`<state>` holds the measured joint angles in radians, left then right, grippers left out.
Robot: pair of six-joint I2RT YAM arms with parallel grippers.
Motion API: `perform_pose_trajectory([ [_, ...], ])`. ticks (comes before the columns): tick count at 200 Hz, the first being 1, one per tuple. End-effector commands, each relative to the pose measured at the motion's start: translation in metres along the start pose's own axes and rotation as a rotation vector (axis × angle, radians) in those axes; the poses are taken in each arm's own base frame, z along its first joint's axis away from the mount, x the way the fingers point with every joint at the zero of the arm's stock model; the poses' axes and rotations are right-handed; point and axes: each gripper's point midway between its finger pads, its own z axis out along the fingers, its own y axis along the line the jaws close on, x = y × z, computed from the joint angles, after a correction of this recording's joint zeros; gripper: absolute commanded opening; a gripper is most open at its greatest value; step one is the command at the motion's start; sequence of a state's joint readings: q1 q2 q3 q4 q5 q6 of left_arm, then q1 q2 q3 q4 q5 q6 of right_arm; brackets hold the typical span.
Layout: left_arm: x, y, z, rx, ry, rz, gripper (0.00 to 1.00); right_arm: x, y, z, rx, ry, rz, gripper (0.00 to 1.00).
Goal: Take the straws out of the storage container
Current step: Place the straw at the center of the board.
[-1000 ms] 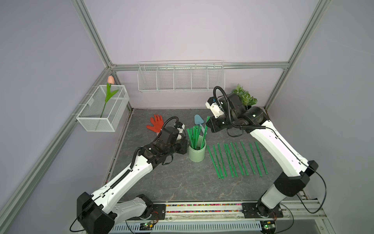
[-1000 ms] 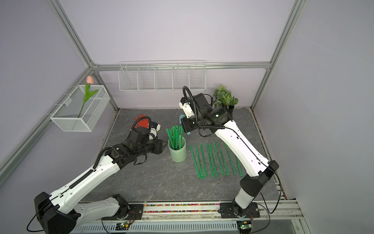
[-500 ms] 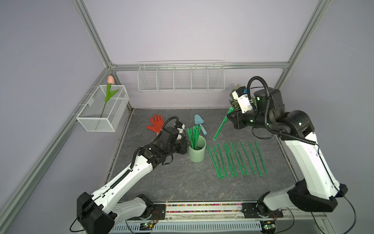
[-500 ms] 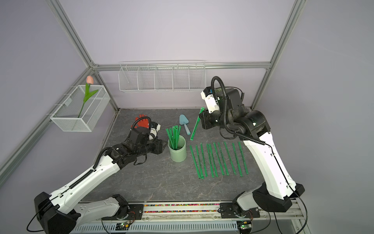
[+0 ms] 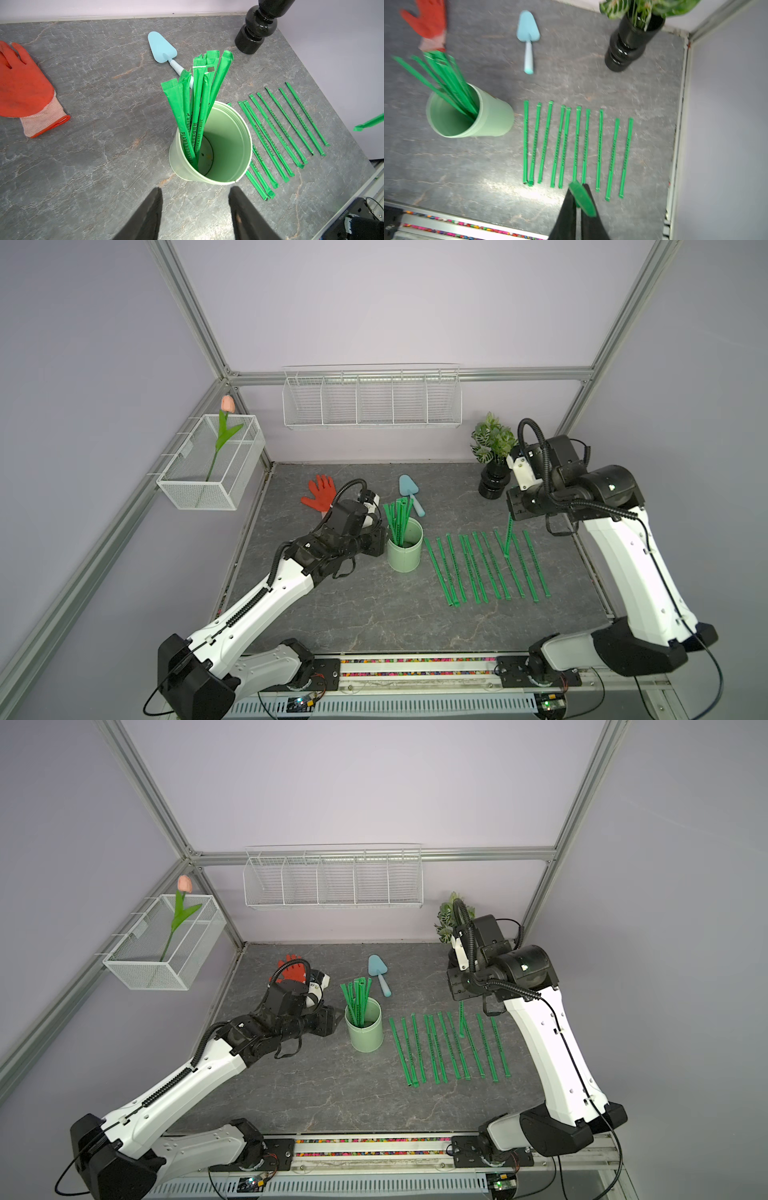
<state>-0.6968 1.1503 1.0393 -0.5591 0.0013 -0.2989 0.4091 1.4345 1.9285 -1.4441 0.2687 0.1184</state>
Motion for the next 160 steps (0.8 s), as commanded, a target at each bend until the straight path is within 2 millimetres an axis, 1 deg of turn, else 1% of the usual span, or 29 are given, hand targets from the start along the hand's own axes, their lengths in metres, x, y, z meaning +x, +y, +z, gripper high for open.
perform_pose_trajectory([
  [1,0.000,-0.002,-0.002,0.010,-0.002,0.006,0.55,0.025,-0.028,0.023,0.140,0.137,-0.017,0.08],
  [40,-0.001,-0.002,-0.002,0.007,-0.002,0.005,0.55,0.054,-0.064,0.058,0.256,0.312,0.017,0.08],
  [66,0.001,-0.002,-0.001,0.006,0.003,0.005,0.55,0.073,-0.082,0.082,0.316,0.427,0.031,0.08],
  [68,0.000,-0.002,-0.001,0.007,0.001,0.005,0.55,0.076,-0.089,0.084,0.328,0.442,0.051,0.08],
  [71,0.000,-0.002,-0.001,0.007,0.000,0.004,0.55,0.079,-0.093,0.087,0.339,0.460,0.061,0.08],
  [84,0.001,-0.002,0.000,0.007,0.005,0.005,0.55,0.087,-0.103,0.100,0.367,0.510,0.080,0.08],
  [112,0.001,-0.002,0.000,0.008,0.006,0.006,0.55,0.095,-0.121,0.125,0.418,0.610,0.093,0.08],
  [160,0.003,-0.001,0.002,0.005,0.012,0.007,0.55,0.105,-0.142,0.164,0.425,0.740,0.138,0.08],
])
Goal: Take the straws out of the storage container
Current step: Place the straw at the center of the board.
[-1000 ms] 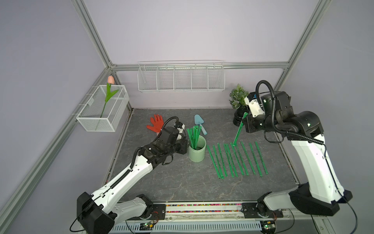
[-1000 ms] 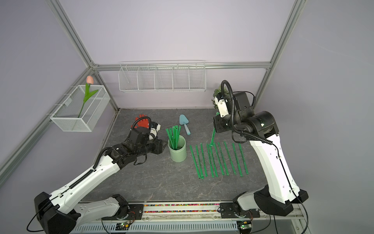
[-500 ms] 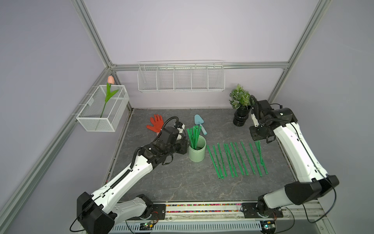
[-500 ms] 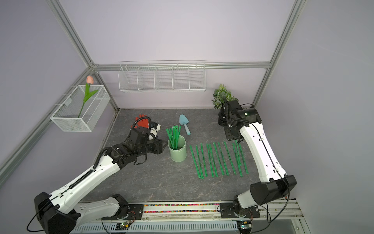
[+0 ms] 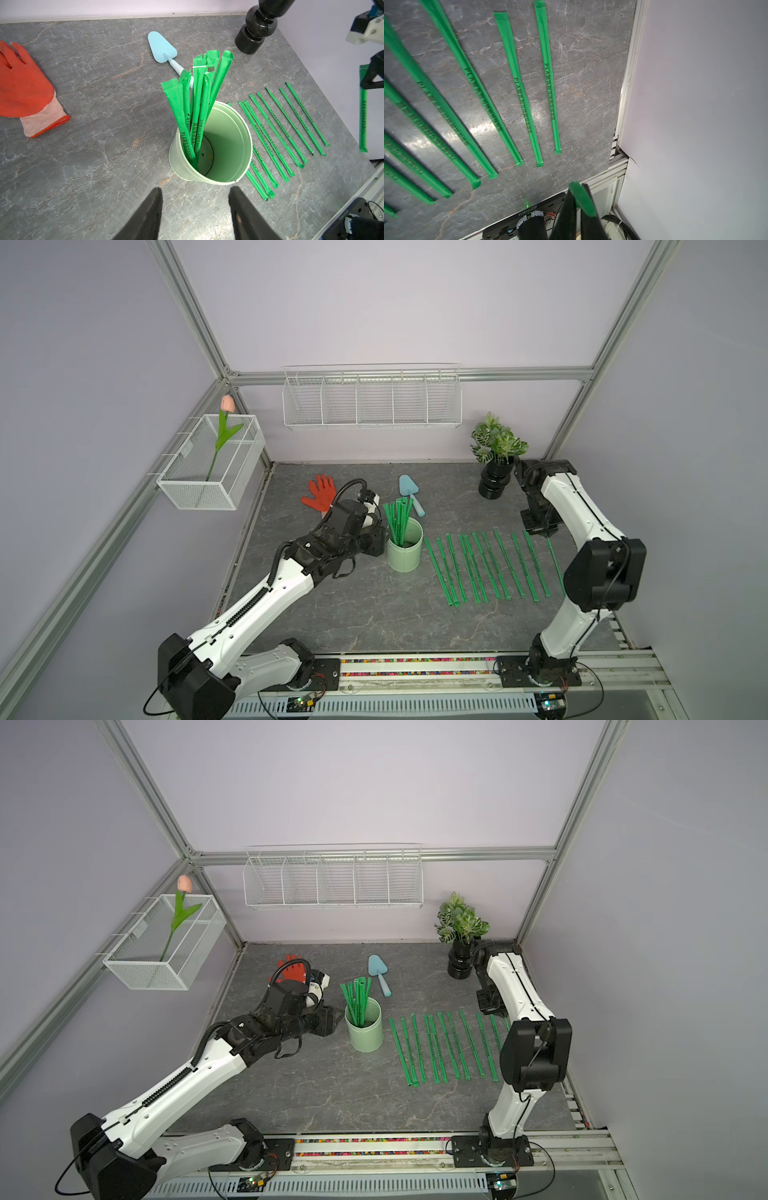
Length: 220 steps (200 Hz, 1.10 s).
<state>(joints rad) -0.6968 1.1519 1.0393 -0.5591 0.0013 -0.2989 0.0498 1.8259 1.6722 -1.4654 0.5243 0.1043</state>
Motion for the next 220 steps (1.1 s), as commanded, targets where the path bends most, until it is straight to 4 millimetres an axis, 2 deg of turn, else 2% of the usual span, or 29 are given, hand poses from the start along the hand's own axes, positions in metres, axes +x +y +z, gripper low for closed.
perform_pose_trajectory([
  [1,0.003,-0.001,0.002,0.006,0.012,0.007,0.55,-0.006,-0.008,0.011,0.018,0.040,0.027,0.08],
  [92,0.012,-0.002,0.015,0.014,0.057,-0.002,0.54,-0.029,-0.015,0.063,-0.013,0.156,0.062,0.09],
  [160,0.010,-0.002,0.013,0.012,0.049,-0.001,0.54,-0.047,-0.012,0.087,-0.031,0.203,0.063,0.10],
  [220,0.012,0.000,0.015,0.002,0.053,0.002,0.54,-0.058,-0.006,0.100,-0.053,0.217,0.061,0.11],
])
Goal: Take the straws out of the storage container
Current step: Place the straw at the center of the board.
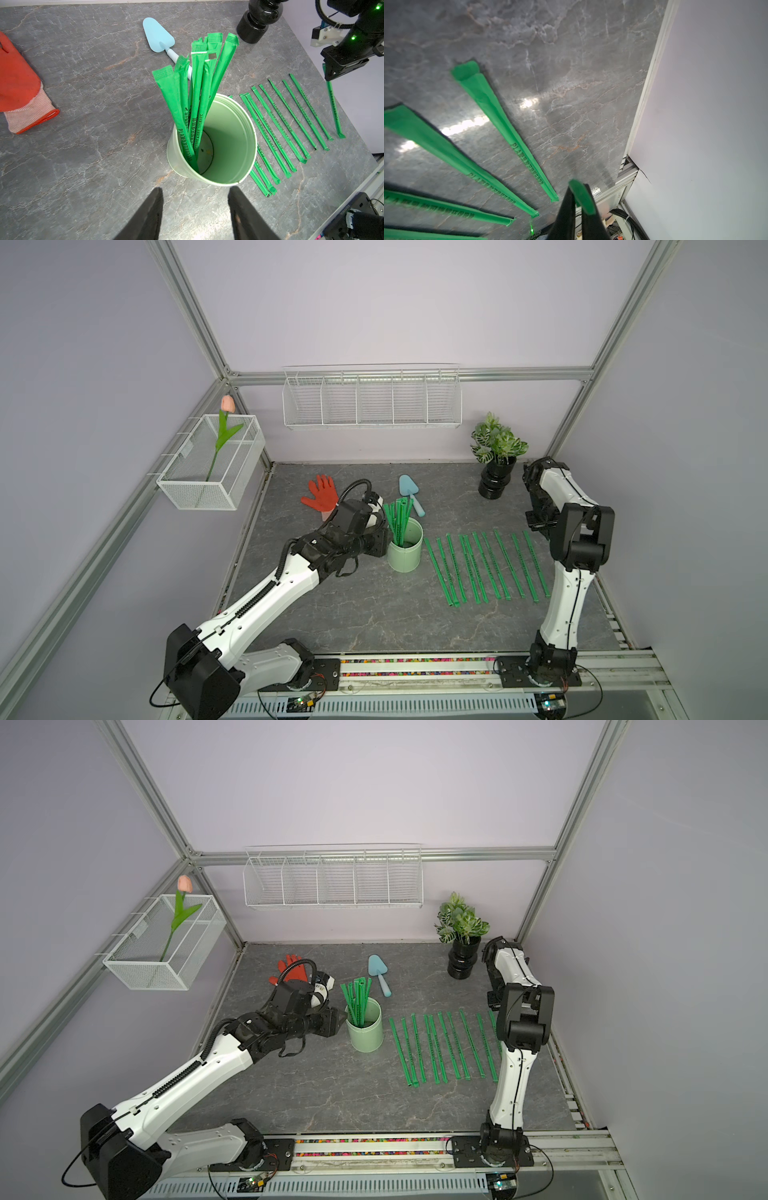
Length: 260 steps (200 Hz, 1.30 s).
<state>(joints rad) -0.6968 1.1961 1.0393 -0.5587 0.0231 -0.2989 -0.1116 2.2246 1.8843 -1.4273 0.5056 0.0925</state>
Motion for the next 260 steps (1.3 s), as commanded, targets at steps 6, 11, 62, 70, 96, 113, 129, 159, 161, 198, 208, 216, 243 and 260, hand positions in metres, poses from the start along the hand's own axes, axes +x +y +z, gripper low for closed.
perform_pose_trajectory([
  [6,0.003,0.001,0.003,-0.005,0.007,0.001,0.54,-0.005,0.003,0.003,-0.023,0.011,-0.006,0.11],
  [11,0.003,0.001,0.003,-0.006,0.008,0.000,0.54,-0.006,0.003,0.004,-0.025,0.013,-0.005,0.11],
  [62,0.005,0.002,0.004,-0.008,0.016,-0.001,0.54,-0.014,0.007,0.013,-0.037,0.027,-0.009,0.12],
  [70,0.005,0.002,0.004,-0.009,0.016,0.000,0.54,-0.014,0.007,0.014,-0.040,0.030,-0.007,0.12],
  [96,0.004,0.001,0.004,-0.007,0.013,0.000,0.54,-0.017,0.007,0.017,-0.043,0.031,-0.005,0.13],
  [113,0.004,0.001,0.004,-0.008,0.014,0.001,0.54,-0.017,0.009,0.018,-0.046,0.034,-0.007,0.14],
  [129,0.004,0.001,0.004,-0.008,0.016,0.002,0.54,-0.018,0.008,0.019,-0.042,0.032,-0.007,0.15],
  [159,0.005,0.002,0.005,-0.009,0.017,0.001,0.54,-0.019,0.009,0.021,-0.040,0.035,-0.007,0.18],
  [161,0.005,0.002,0.005,-0.009,0.016,0.002,0.54,-0.019,0.009,0.022,-0.039,0.036,-0.007,0.19],
  [198,0.005,0.001,0.006,-0.007,0.021,-0.001,0.54,-0.018,0.009,0.021,-0.047,0.022,0.006,0.21],
  [208,0.005,0.001,0.006,-0.007,0.019,-0.001,0.54,-0.017,0.009,0.018,-0.055,0.009,0.012,0.22],
  [216,0.005,0.001,0.007,-0.008,0.020,-0.002,0.54,-0.014,0.008,0.014,-0.064,-0.008,0.023,0.23],
  [243,0.004,0.002,0.008,-0.011,0.021,-0.006,0.54,-0.001,0.011,-0.012,-0.151,-0.105,0.065,0.24],
  [260,0.001,0.002,0.006,-0.018,0.011,-0.008,0.54,0.011,0.016,-0.035,-0.231,-0.187,0.093,0.25],
])
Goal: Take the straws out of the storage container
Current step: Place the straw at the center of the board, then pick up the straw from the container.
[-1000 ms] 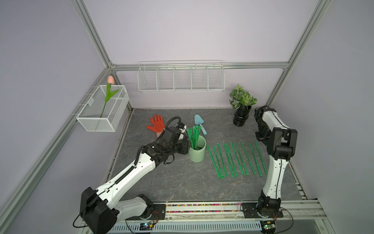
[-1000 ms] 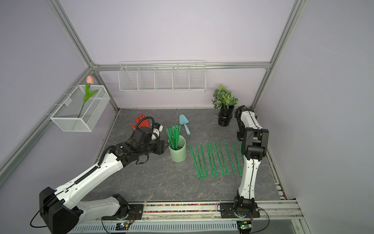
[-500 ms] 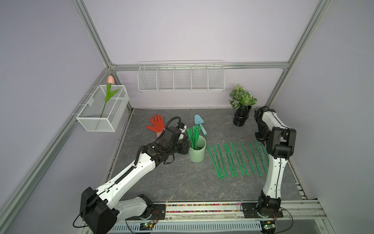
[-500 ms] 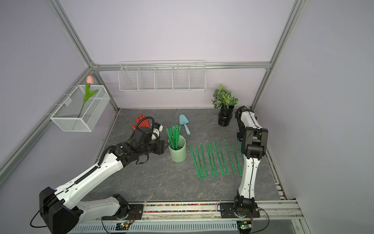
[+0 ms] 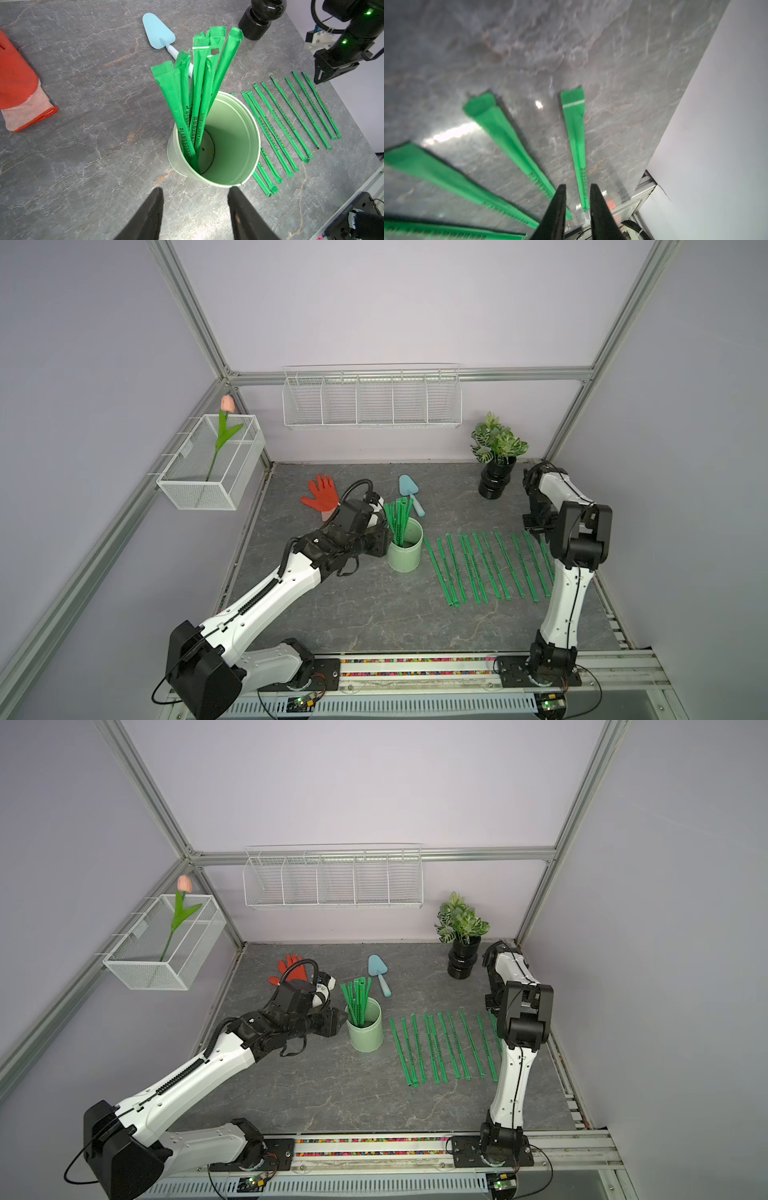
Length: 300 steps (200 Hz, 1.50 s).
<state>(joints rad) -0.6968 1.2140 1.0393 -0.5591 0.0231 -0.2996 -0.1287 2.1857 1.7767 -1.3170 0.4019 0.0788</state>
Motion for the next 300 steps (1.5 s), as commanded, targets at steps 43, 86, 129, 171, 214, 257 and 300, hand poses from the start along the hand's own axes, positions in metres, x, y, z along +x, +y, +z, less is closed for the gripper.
perform_pose_trajectory([
  [43,-0.010,0.005,-0.006,-0.041,-0.044,-0.012,0.54,0.051,0.020,-0.115,-0.246,-0.381,0.076,0.39],
  [86,-0.026,0.011,-0.024,-0.090,-0.092,-0.007,0.68,0.095,0.051,-0.154,-0.371,-0.593,0.018,0.89],
  [129,-0.038,0.009,-0.035,-0.092,-0.119,-0.017,0.89,0.139,0.081,-0.200,-0.584,-0.867,-0.067,0.89],
  [171,-0.039,0.004,-0.021,-0.064,-0.059,-0.058,0.76,0.166,0.073,-0.223,-0.634,-1.021,-0.057,0.89],
  [214,-0.046,-0.004,-0.007,-0.042,-0.014,-0.115,0.61,0.169,0.085,-0.216,-0.672,-0.983,-0.108,0.89],
  [257,-0.048,0.000,0.002,-0.080,0.018,-0.128,0.48,0.166,0.086,-0.211,-0.653,-0.970,-0.116,0.89],
  [300,-0.045,0.004,0.014,-0.111,0.050,-0.137,0.39,0.165,0.086,-0.214,-0.655,-0.971,-0.118,0.89],
])
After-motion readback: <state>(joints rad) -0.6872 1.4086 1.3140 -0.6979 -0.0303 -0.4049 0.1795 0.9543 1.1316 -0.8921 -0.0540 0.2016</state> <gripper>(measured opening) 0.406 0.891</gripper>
